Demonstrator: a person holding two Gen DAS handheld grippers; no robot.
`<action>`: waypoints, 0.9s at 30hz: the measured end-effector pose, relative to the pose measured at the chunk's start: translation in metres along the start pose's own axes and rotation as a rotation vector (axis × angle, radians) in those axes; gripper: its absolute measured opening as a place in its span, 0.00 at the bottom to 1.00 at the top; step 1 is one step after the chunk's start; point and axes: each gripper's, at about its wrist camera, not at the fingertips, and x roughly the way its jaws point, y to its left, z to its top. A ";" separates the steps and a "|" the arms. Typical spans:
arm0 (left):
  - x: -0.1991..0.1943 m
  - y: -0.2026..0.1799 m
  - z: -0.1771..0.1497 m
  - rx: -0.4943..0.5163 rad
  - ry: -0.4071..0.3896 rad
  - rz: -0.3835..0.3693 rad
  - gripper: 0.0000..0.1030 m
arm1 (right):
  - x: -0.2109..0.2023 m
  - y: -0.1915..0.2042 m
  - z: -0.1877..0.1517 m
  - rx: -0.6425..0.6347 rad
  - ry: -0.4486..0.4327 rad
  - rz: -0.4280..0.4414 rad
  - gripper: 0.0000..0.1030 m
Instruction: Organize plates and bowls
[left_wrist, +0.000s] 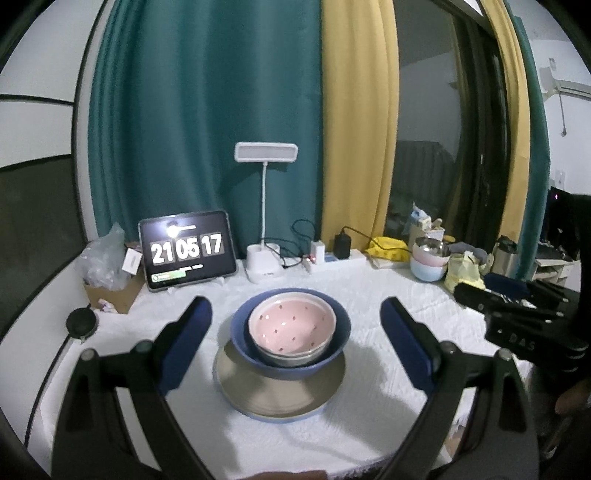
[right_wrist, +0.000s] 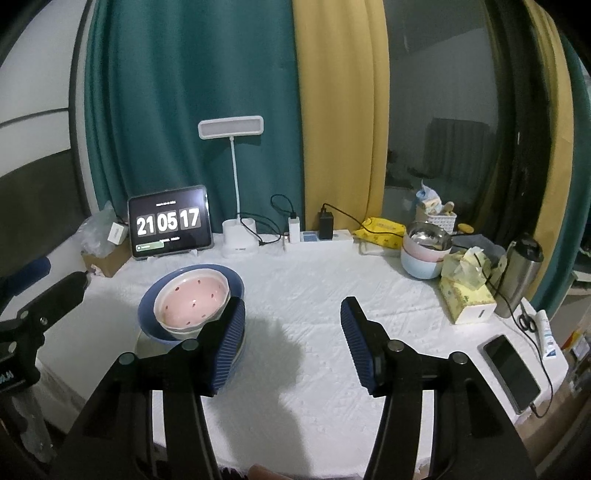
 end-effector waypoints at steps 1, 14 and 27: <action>-0.002 0.000 0.000 -0.001 -0.002 0.001 0.91 | -0.003 0.000 0.000 -0.002 -0.005 -0.001 0.55; -0.034 0.010 0.017 -0.007 -0.069 0.028 0.91 | -0.039 0.001 0.005 -0.028 -0.076 -0.020 0.56; -0.054 0.017 0.032 -0.027 -0.128 0.015 0.91 | -0.071 0.003 0.012 -0.052 -0.137 -0.068 0.64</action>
